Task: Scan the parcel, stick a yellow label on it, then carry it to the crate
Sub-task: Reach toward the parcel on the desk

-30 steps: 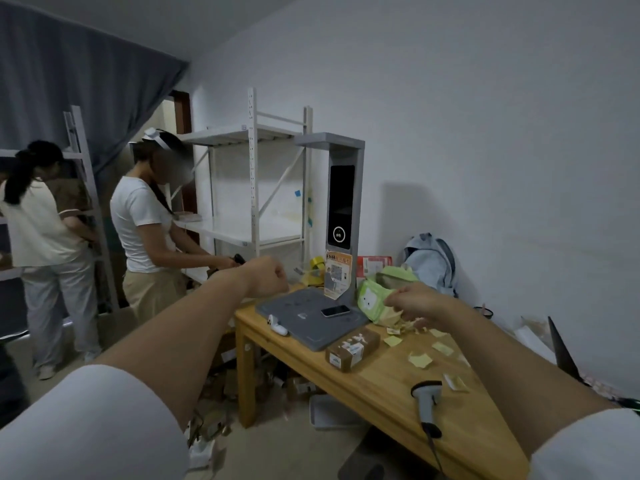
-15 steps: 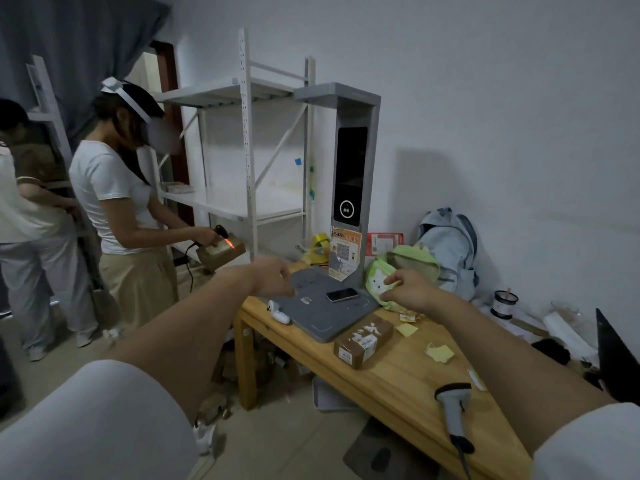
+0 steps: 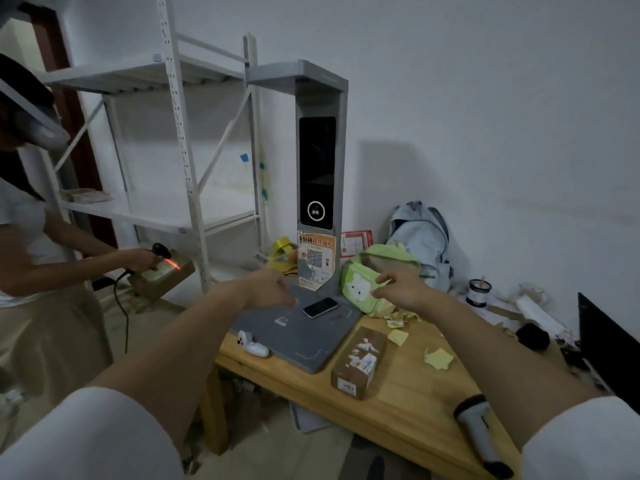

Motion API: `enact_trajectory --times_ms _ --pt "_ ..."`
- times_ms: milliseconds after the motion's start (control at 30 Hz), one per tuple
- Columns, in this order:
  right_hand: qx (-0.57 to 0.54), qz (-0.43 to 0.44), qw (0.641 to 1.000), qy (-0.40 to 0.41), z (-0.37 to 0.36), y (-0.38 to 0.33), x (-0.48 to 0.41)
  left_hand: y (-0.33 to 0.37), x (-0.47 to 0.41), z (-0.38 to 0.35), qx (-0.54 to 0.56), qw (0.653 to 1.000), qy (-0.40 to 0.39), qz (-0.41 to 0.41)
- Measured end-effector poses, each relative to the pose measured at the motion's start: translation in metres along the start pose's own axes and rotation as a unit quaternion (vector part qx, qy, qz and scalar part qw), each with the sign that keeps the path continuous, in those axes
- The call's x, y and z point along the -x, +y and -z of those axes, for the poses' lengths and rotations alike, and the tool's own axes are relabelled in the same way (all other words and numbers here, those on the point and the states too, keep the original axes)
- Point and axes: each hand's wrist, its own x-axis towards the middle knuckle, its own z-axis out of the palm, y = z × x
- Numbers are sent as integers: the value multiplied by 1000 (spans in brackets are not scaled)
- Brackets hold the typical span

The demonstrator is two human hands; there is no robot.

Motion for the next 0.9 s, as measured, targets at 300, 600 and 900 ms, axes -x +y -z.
enact_trajectory --times_ms 300,600,900 --pt "25 -66 997 27 -17 29 -41 -23 -73 -21 15 997 -57 -39" --pt "-51 -159 984 58 -1 73 -103 -14 -172 -35 -23 993 -91 -65" --pt "-71 -202 976 32 23 119 -191 46 -305 -66 36 985 -100 -137"
